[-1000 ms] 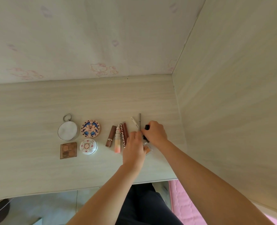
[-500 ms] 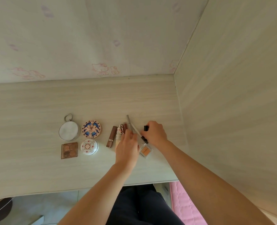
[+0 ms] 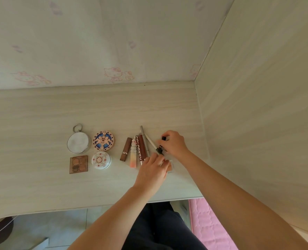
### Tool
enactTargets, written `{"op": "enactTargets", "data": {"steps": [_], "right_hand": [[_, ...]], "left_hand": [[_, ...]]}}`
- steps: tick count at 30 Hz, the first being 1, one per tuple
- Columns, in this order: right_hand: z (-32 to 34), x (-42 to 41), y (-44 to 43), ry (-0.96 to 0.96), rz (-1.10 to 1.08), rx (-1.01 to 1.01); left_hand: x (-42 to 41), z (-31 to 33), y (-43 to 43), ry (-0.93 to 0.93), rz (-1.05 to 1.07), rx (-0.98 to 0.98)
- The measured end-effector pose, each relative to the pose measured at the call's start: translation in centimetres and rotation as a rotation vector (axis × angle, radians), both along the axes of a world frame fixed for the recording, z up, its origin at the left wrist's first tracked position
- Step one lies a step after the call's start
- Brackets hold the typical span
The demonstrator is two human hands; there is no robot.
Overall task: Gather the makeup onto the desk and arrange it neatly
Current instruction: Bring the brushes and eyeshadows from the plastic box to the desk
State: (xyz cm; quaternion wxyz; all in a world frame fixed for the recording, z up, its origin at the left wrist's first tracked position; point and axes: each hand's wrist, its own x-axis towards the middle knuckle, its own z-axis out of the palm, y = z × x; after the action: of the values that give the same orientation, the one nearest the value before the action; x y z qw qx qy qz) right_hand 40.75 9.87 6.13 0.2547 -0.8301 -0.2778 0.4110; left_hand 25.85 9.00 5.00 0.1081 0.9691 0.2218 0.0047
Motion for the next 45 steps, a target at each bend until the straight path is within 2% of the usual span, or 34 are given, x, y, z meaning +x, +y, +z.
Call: {"op": "enactTargets", "data": {"steps": [7,13,16,19,22,27,30,38,45], "right_hand": [[0.5,0.3,-0.3,0.123,-0.015,0.047],[0.0,2.0,-2.0,0.049,-0.132,0.002],[-0.2,2.6,-2.9,-0.009,-0.078,-0.023],[-0.3,2.8,-3.3,-0.055,-0.031,0.028],[-0.5,2.6,-3.5,-0.118,-0.025,0.092],[-0.9,2.4,-4.0,-0.090,-0.056,0.114],[-1.1,2.5,-4.1,-0.135,-0.010,0.117],[-1.4,2.0,-3.5,-0.250,0.178,0.133],[-0.7,1.3,-4.4,-0.299,0.176,0.142]], "left_hand": [[0.3,-0.3,0.3,0.009,-0.067,-0.018],[0.7,-0.8,1.4,0.022,-0.043,-0.047],[0.7,-0.9,2.0,0.025,-0.037,-0.066],[0.9,-0.9,3.2,0.017,0.054,-0.037],[1.5,-0.8,4.9,0.094,0.128,-0.020],[3.0,-1.1,6.9,0.287,-0.055,-0.047],[3.4,-0.9,7.4,0.346,-0.081,-0.059],[0.5,-1.7,7.4,0.249,-0.078,0.011],[-0.5,-1.6,6.8,0.260,-0.090,0.009]]}}
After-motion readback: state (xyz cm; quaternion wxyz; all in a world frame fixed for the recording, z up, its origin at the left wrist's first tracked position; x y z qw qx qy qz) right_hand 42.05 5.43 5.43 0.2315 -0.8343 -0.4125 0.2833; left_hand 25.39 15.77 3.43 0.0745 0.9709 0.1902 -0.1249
